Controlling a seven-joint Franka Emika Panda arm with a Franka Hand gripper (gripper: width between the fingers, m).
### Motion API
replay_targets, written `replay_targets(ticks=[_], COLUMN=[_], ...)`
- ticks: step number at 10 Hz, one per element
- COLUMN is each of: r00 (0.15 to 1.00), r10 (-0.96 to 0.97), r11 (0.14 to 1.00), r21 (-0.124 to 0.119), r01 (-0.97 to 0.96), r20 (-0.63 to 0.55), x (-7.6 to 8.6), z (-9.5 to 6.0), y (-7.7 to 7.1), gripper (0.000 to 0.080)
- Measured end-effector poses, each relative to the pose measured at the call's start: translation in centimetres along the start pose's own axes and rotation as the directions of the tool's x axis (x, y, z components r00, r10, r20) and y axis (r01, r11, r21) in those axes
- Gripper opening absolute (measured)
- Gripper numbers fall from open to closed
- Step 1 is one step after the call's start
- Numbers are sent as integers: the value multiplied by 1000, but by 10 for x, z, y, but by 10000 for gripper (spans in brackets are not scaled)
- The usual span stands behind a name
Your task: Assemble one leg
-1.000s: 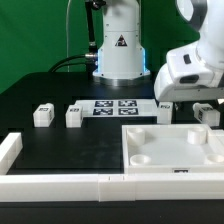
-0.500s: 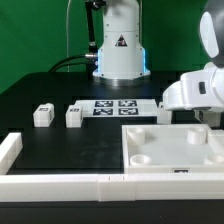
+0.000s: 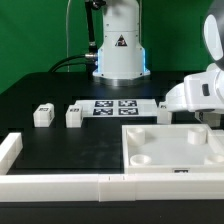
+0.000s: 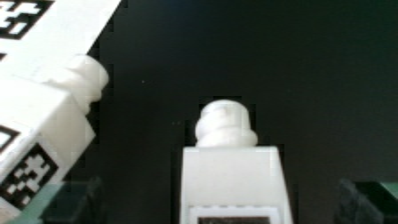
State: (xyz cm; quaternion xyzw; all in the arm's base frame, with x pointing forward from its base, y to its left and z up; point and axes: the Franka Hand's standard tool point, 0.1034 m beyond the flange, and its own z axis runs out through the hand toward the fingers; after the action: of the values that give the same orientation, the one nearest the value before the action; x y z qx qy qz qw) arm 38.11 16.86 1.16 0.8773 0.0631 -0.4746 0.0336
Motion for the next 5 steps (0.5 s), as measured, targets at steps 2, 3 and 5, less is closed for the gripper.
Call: replay_targets(ticks=[2, 3, 5], r00=[1000, 1000, 1000], r10=[-2, -4, -4], r11=[1000, 1000, 1000], r21=[1, 1, 1], r01=[3, 4, 4], r20=[-16, -17, -17], x=[4, 3, 4], z=[2, 2, 2], y=[-2, -3, -2], gripper=[649, 649, 516])
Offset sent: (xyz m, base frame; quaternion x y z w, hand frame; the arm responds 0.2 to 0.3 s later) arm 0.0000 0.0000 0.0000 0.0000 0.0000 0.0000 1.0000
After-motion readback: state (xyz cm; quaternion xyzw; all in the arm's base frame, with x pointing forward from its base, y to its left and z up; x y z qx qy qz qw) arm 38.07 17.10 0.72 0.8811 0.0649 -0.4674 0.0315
